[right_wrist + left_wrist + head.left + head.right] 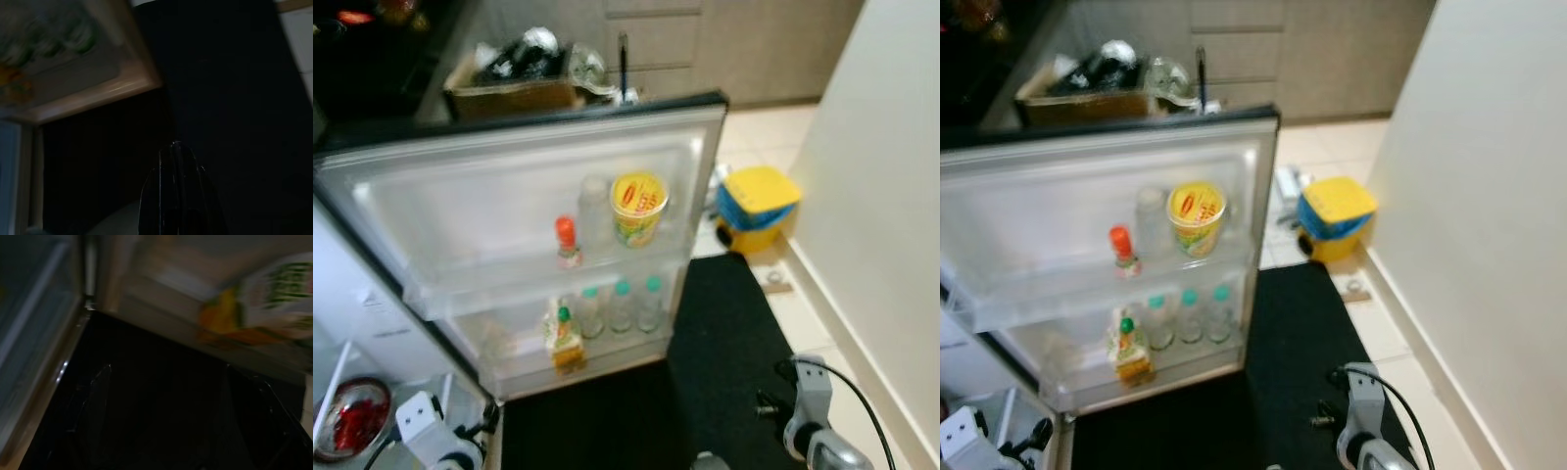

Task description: Restocking fridge

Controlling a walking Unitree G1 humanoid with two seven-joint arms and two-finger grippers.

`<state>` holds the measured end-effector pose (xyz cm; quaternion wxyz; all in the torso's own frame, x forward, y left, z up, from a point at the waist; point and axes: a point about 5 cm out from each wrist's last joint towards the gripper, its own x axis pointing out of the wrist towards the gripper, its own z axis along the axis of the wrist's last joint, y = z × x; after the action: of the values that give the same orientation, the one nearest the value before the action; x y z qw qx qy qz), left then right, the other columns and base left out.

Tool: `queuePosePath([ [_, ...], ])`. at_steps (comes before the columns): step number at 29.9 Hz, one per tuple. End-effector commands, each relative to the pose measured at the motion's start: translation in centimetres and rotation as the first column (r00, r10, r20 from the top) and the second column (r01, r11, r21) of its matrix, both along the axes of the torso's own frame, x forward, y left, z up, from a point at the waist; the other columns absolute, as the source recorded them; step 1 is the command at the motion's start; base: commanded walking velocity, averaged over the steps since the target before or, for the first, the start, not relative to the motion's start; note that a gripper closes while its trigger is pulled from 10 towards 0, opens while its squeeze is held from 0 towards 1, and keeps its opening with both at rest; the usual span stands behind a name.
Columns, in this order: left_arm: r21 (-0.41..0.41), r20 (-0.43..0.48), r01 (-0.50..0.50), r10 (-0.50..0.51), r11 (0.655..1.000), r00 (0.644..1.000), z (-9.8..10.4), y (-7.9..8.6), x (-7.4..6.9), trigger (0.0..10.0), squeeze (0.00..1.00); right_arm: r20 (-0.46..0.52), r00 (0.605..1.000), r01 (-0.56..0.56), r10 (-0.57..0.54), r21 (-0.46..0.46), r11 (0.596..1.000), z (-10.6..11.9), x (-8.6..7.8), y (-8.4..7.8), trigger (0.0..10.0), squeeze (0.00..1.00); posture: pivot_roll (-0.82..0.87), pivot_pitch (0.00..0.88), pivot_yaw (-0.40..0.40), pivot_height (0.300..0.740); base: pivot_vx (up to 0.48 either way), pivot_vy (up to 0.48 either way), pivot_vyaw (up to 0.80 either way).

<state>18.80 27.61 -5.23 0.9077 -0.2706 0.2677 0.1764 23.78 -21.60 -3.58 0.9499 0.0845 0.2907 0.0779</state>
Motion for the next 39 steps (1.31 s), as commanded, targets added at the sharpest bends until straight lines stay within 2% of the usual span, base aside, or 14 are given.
queuePosePath([
  [1, -0.030, -0.045, 0.032, -0.033, 0.999, 0.998, -0.9, -1.0, -0.9, 10.0, 0.00, -0.027, 0.999, 0.022, -0.022, 0.008, 1.000, -0.5, -0.6, -0.2, 10.0, 0.00, -0.06, 0.079, -0.018, 0.701, -0.480, 0.000, 0.00],
  [7, -0.025, -0.038, 0.020, -0.021, 0.999, 0.999, -0.9, -1.1, -0.9, 10.0, 0.00, -0.001, 1.000, 0.006, -0.006, 0.022, 1.000, -0.2, -0.4, -0.2, 10.0, 0.00, -0.06, 0.076, -0.020, 0.701, -0.480, 0.000, 0.00],
  [11, -0.020, -0.039, 0.019, -0.020, 1.000, 0.999, -0.9, -1.0, -0.9, 10.0, 0.00, 0.031, 0.999, -0.013, 0.012, 0.063, 0.998, 0.1, -0.2, -0.1, 10.0, 0.00, -0.06, 0.078, -0.019, 0.716, 0.000, 0.000, 0.00],
  [16, -0.015, -0.040, 0.025, -0.026, 1.000, 0.999, -0.9, -1.0, -0.9, 10.0, 0.00, 0.029, 0.999, -0.016, 0.014, 0.061, 0.998, 0.1, -0.2, -0.1, 10.0, 0.00, -0.06, 0.080, -0.018, 0.740, 0.000, 0.000, 0.00],
  [23, -0.013, -0.040, 0.030, -0.031, 0.999, 0.999, -0.9, -1.0, -1.0, 10.0, 0.00, 0.031, 0.999, -0.016, 0.014, 0.064, 0.998, 0.1, -0.3, -0.1, 10.0, 0.00, -0.06, 0.081, -0.018, 0.740, 0.000, 0.000, 0.00],
  [32, -0.011, -0.031, 0.089, -0.089, 0.996, 0.996, -1.0, -1.7, -0.9, 10.0, 0.00, 0.030, 1.000, 0.000, -0.002, 0.065, 0.998, 0.1, -0.4, -0.3, 10.0, 0.00, -0.06, 0.081, -0.018, 0.740, 0.000, 0.000, 0.00],
  [35, -0.030, -0.028, 0.115, -0.116, 0.993, 0.993, -1.2, -2.2, -1.0, 10.0, 0.00, -0.060, 0.997, 0.052, -0.053, -0.031, 0.998, -0.8, -1.2, -0.9, 10.0, 0.00, -0.07, 0.079, -0.019, 0.740, 0.000, 0.000, 0.00],
  [36, -0.030, -0.028, 0.115, -0.116, 0.993, 0.993, -1.2, -2.2, -1.0, 10.0, 0.00, -0.060, 0.997, 0.052, -0.053, -0.031, 0.998, -0.8, -1.2, -0.9, 10.0, 0.00, -0.07, 0.079, -0.019, 0.740, 0.000, 0.000, 0.00],
  [37, -0.052, -0.035, 0.145, -0.147, 0.988, 0.988, -1.4, -2.8, -1.2, 10.0, 0.00, -0.119, 0.991, 0.044, -0.053, -0.077, 0.996, -1.7, -2.3, -1.0, 10.0, 0.00, -0.06, 0.078, -0.021, 0.740, 0.000, -0.405, 0.00],
  [39, -0.065, -0.043, 0.154, -0.157, 0.986, 0.987, -1.7, -3.2, -1.4, 10.0, 0.00, -0.160, 0.985, 0.042, -0.058, -0.102, 0.994, -2.3, -3.2, -1.1, 10.0, 0.00, -0.06, 0.075, -0.023, 0.740, 0.000, -0.428, 0.00],
])
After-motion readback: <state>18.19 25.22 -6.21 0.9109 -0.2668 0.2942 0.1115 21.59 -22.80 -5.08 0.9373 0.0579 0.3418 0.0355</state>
